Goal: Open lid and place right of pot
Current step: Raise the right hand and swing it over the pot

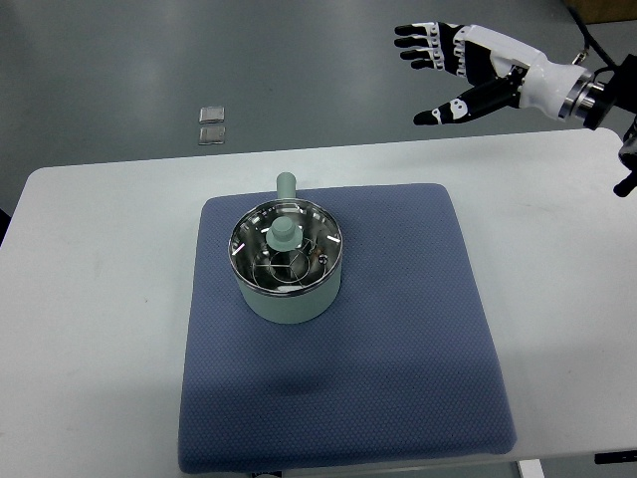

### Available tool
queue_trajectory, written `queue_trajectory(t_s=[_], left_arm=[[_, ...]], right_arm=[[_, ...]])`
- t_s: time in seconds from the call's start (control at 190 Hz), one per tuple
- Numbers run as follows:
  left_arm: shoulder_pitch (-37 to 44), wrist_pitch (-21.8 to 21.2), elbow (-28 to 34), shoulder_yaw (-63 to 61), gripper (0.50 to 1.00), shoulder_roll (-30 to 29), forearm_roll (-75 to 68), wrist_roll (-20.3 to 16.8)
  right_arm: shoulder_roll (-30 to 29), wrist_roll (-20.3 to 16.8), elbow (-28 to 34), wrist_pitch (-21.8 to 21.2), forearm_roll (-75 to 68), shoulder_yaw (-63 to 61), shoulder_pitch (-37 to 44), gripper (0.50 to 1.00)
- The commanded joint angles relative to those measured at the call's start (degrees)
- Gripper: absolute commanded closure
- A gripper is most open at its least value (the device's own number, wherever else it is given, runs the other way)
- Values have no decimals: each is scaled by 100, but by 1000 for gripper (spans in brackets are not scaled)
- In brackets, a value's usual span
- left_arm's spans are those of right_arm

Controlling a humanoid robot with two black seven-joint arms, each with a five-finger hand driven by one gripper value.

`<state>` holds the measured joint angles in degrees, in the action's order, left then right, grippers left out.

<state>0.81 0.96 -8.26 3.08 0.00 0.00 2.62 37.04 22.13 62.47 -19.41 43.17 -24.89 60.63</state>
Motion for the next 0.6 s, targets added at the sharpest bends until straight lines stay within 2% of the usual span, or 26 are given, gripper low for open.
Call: queue_trajectory(t_s=[0.0,0.168,0.184,0.404,0.593], left_arm=[[-2,1,0,0,500,0,0,-7],[-2,1,0,0,500,0,0,2],[-2,1,0,0,500,0,0,-7],[-2,1,0,0,500,0,0,2],[7,1,0,0,500,0,0,-7]], right_arm=[[-4,2,169,43,280,450,449,566],[-39,2,327,174,719,924,889,566],[-74,2,414,306,991,1117,1073,566],[-179,2,810,640,1449,1829,1513,566],[-311,-33,872,693,1888,2005,1671,566]])
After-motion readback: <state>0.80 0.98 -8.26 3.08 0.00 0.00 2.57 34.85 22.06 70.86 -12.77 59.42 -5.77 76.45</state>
